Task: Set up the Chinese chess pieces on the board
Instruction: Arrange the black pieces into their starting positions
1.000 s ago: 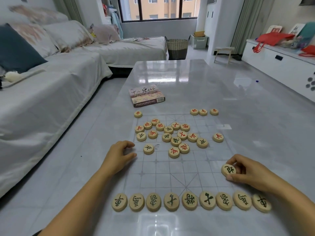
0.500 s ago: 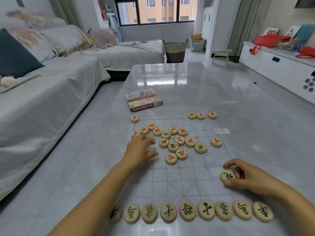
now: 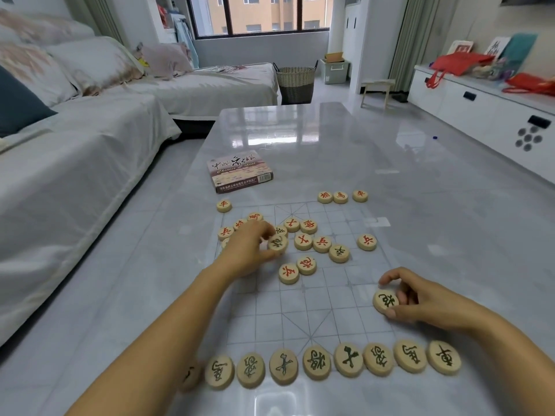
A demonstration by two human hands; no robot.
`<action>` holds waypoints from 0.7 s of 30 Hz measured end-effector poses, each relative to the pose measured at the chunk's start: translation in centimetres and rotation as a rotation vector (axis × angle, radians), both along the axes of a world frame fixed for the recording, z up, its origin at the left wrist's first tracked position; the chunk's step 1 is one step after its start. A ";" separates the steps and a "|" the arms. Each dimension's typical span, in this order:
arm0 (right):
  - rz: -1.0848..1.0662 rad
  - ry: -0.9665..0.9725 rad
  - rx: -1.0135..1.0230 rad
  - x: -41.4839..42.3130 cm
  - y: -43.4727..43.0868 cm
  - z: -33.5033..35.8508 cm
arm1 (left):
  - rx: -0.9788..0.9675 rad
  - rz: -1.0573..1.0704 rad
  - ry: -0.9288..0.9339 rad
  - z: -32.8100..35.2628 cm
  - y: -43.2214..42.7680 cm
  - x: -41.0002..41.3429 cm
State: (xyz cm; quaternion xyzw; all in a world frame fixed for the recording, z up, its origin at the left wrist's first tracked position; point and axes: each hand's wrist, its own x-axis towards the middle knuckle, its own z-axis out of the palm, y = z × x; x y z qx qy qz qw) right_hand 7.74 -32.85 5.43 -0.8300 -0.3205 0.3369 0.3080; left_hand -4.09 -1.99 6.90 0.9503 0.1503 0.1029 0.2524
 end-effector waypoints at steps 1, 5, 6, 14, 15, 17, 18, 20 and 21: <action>0.001 -0.003 0.001 -0.1 -0.1 0.0 | -0.054 0.028 -0.005 0.3 0.5 -1.6; -0.004 -0.049 -0.011 -0.2 -0.2 -0.2 | -0.046 0.194 0.107 0.2 2.2 -8.7; -0.002 -0.055 -0.014 -0.2 -0.1 -0.2 | -0.046 0.240 0.128 -0.2 2.2 -10.3; -0.032 -0.062 0.006 -1.0 -0.1 -0.2 | 0.004 0.258 0.152 -2.7 -0.3 -13.1; -0.035 -0.059 0.006 -1.1 -0.1 -0.2 | 0.015 0.260 0.148 -2.8 -0.5 -13.0; -0.037 -0.056 -0.003 -1.1 -0.1 -0.1 | 0.001 0.261 0.138 -2.9 -0.6 -12.9; -0.037 -0.055 -0.010 -1.1 0.0 -0.1 | -0.020 0.256 0.136 -2.9 -0.6 -13.0; -0.038 -0.049 -0.019 -1.2 0.1 0.0 | -0.051 0.228 0.142 -3.0 -0.4 -13.3; -0.040 -0.045 -0.022 -1.2 0.1 0.1 | -0.060 0.206 0.142 -3.1 -0.3 -13.3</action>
